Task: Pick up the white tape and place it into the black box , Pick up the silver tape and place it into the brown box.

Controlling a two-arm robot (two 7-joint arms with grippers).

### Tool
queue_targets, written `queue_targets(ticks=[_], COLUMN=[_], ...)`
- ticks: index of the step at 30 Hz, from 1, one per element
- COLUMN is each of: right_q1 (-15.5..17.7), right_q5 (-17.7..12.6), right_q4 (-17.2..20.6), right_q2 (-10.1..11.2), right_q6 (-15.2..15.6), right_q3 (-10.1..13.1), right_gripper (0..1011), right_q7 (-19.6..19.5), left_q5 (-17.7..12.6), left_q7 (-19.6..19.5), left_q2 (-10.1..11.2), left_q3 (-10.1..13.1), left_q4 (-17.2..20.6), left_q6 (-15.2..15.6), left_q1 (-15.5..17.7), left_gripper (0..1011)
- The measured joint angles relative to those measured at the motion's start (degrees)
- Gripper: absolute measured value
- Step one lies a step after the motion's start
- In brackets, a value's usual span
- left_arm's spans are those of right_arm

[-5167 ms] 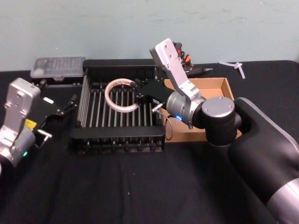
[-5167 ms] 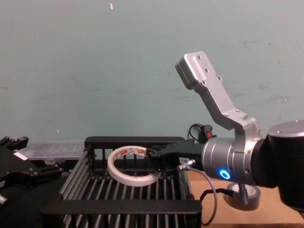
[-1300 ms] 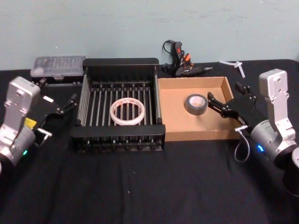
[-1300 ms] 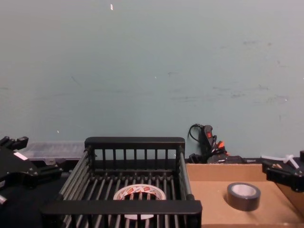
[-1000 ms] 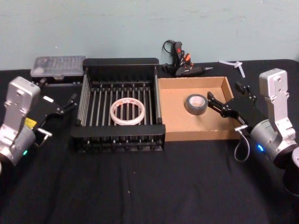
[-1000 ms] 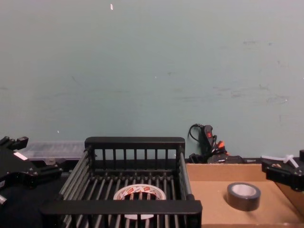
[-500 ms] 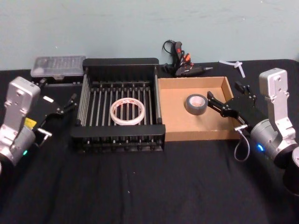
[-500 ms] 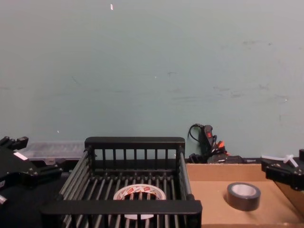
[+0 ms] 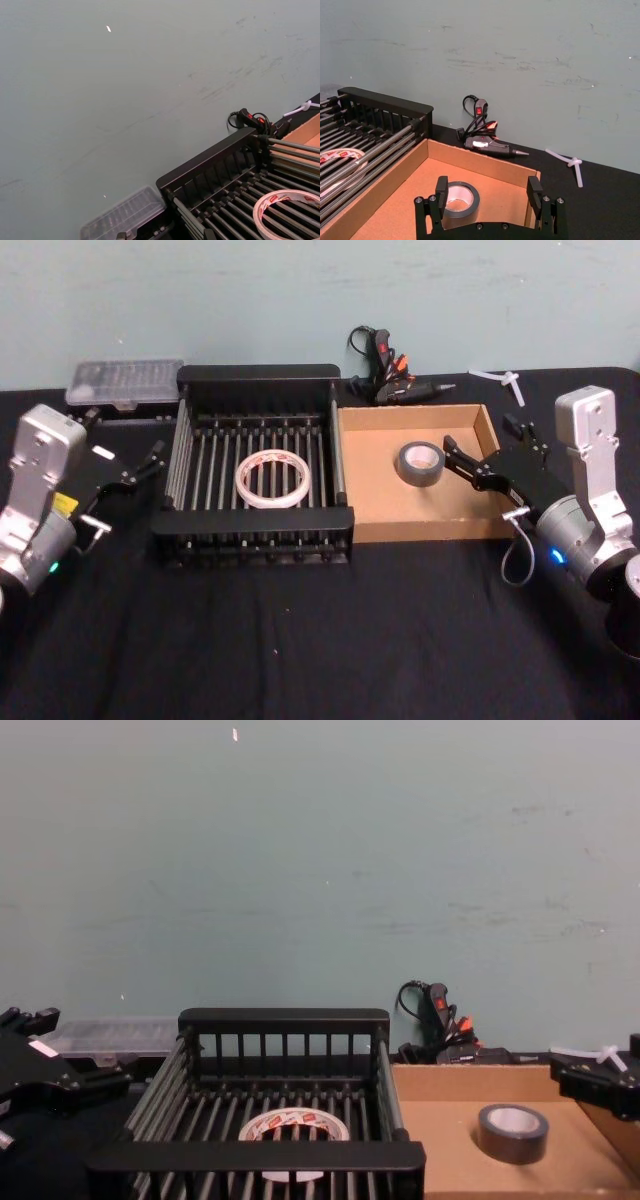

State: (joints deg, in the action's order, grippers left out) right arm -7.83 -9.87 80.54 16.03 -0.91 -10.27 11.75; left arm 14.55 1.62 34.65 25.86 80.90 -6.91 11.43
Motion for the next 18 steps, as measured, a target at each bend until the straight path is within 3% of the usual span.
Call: queue_targets(ticks=[18], right_q1=[0.0], right_q5=[0.0], right_q4=[0.0], right_q2=[0.0], right_q6=[0.0], right_q3=[0.0], right_gripper=[1003], right_q7=[0.0], left_q5=[0.0], left_q7=[0.0], left_q2=[0.0], left_q3=[0.0], left_q4=[0.0], left_q6=[0.0], left_q1=[0.0], left_gripper=[1001])
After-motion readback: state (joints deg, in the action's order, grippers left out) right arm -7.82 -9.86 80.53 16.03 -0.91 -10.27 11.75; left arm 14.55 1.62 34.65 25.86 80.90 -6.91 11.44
